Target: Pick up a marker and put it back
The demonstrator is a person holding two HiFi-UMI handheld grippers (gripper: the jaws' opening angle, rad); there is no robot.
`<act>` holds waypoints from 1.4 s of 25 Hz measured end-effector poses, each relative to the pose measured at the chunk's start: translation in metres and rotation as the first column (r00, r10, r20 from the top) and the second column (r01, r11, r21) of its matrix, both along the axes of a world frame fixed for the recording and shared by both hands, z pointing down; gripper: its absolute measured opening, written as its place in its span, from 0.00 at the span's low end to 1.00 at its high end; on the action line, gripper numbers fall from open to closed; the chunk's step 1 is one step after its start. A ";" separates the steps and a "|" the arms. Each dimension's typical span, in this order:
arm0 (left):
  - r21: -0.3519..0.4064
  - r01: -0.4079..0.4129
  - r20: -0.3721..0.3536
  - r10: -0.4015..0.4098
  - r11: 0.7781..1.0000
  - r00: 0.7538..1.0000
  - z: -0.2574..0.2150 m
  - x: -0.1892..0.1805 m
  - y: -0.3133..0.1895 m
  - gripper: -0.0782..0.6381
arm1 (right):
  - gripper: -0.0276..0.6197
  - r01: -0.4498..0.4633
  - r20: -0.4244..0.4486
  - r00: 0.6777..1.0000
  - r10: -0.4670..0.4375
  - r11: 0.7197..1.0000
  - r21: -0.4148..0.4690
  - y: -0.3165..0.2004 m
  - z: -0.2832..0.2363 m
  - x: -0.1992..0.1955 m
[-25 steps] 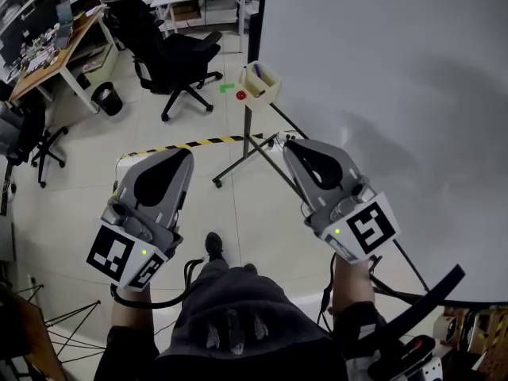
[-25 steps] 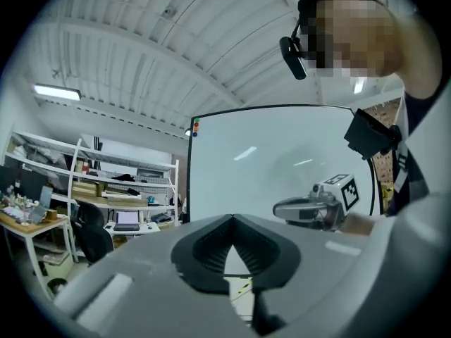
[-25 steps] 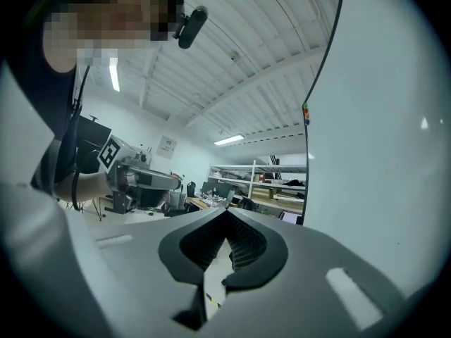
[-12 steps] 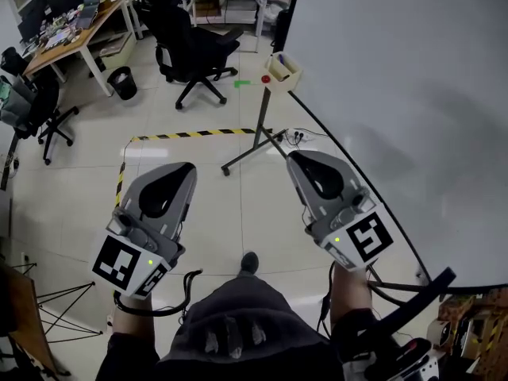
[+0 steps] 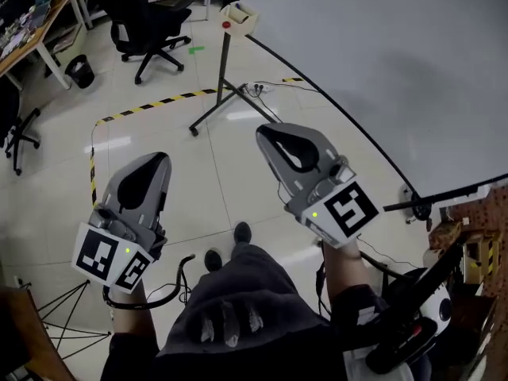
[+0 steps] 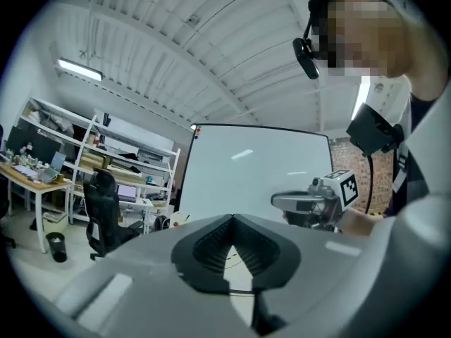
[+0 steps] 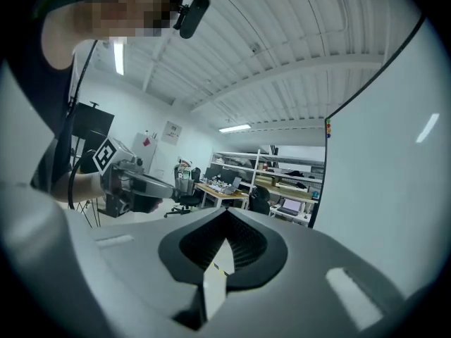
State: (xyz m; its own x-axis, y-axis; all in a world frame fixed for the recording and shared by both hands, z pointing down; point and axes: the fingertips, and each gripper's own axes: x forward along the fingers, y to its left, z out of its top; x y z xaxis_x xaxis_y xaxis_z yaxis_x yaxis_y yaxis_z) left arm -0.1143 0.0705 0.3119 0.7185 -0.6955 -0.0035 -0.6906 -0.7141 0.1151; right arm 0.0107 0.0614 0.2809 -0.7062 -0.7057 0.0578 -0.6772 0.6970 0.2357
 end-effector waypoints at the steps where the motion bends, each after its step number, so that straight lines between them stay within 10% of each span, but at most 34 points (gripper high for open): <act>1: 0.004 -0.024 0.001 0.024 1.000 1.000 -0.001 0.006 0.008 0.12 | 0.05 -0.020 0.000 1.000 0.020 1.000 0.005 0.011 -0.001 0.005; 22: -0.028 -0.111 0.024 0.112 0.993 0.993 0.008 0.203 0.162 0.12 | 0.05 -0.083 0.082 0.993 0.084 0.996 -0.012 0.164 0.016 0.201; 35: 0.022 -0.065 0.091 0.062 0.998 0.994 -0.009 0.186 0.200 0.12 | 0.05 -0.029 0.076 0.997 0.026 0.999 0.044 0.191 -0.001 0.180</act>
